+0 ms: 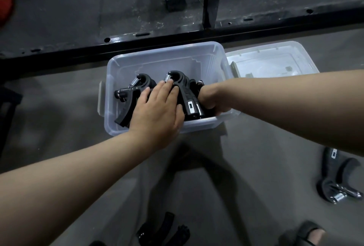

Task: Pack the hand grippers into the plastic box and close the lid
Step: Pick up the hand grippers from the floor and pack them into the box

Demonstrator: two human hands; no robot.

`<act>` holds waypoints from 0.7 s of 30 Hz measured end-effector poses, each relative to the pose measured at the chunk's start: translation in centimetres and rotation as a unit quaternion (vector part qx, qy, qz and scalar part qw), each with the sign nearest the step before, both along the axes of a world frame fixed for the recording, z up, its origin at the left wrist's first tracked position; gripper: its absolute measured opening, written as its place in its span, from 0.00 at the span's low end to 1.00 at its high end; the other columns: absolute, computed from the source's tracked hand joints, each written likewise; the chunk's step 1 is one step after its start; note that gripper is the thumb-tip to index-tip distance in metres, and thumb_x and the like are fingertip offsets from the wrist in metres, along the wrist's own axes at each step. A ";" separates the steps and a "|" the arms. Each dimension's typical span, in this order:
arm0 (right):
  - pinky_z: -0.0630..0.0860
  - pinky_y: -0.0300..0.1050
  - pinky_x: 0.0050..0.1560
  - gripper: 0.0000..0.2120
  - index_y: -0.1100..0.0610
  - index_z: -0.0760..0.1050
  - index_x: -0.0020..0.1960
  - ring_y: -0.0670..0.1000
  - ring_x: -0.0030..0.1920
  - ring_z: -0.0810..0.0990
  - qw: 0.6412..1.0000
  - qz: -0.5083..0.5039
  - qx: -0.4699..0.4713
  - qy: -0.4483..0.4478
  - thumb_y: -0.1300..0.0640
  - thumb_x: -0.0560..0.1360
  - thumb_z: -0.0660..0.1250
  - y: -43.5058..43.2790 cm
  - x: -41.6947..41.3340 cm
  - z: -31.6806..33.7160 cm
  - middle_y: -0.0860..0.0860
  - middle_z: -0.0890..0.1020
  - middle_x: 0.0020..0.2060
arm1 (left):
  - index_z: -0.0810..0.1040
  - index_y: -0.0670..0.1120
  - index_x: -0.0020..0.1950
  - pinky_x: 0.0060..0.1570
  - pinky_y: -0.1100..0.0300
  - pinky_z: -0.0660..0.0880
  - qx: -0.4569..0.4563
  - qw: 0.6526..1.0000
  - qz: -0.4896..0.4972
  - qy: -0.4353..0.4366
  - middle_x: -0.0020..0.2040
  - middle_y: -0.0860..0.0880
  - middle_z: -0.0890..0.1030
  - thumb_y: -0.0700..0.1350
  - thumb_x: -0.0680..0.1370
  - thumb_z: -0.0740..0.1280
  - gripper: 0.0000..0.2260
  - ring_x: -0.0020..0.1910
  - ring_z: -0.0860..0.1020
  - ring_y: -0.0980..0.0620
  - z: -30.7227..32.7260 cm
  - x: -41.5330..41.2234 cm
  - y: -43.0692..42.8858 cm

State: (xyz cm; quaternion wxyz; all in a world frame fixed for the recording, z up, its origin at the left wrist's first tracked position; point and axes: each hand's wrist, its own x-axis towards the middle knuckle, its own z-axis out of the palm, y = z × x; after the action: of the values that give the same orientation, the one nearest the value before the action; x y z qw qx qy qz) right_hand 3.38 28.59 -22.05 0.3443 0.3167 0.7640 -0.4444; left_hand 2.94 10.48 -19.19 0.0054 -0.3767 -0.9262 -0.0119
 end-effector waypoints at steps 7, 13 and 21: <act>0.80 0.48 0.43 0.10 0.59 0.76 0.53 0.56 0.45 0.83 0.998 0.030 0.040 0.022 0.59 0.76 0.59 0.0 0.7 0.4 0.56 0.83 0.47 | 0.68 0.43 0.73 0.73 0.45 0.60 -0.002 1.000 0.003 0.003 0.75 0.44 0.66 0.55 0.78 0.49 0.28 0.75 0.63 0.46 0.1 0.1 0.1; 0.82 0.59 0.45 0.12 0.62 0.76 0.56 0.59 0.46 0.85 0.982 0.171 0.036 -0.071 0.64 0.78 0.56 0.7 -0.2 1.7 0.58 0.85 0.47 | 0.67 0.43 0.74 0.73 0.45 0.59 -0.007 1.000 0.002 0.002 0.76 0.44 0.65 0.55 0.78 0.48 0.28 0.75 0.63 0.46 0.1 0.1 0.1; 0.80 0.57 0.53 0.03 0.56 0.76 0.47 0.59 0.51 0.81 0.966 0.218 0.136 -0.004 0.59 0.77 0.64 0.5 -0.1 2.2 0.58 0.81 0.51 | 0.67 0.42 0.74 0.73 0.44 0.59 -0.011 1.000 0.004 0.002 0.76 0.43 0.65 0.54 0.78 0.48 0.29 0.75 0.62 0.46 0.1 0.2 0.0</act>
State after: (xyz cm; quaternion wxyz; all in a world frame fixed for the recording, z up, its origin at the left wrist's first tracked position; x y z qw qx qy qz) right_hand 3.25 29.12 -19.87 0.3892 0.1882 0.8666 -0.2491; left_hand 3.10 10.53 -19.12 0.0034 -0.3731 -0.9278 -0.0008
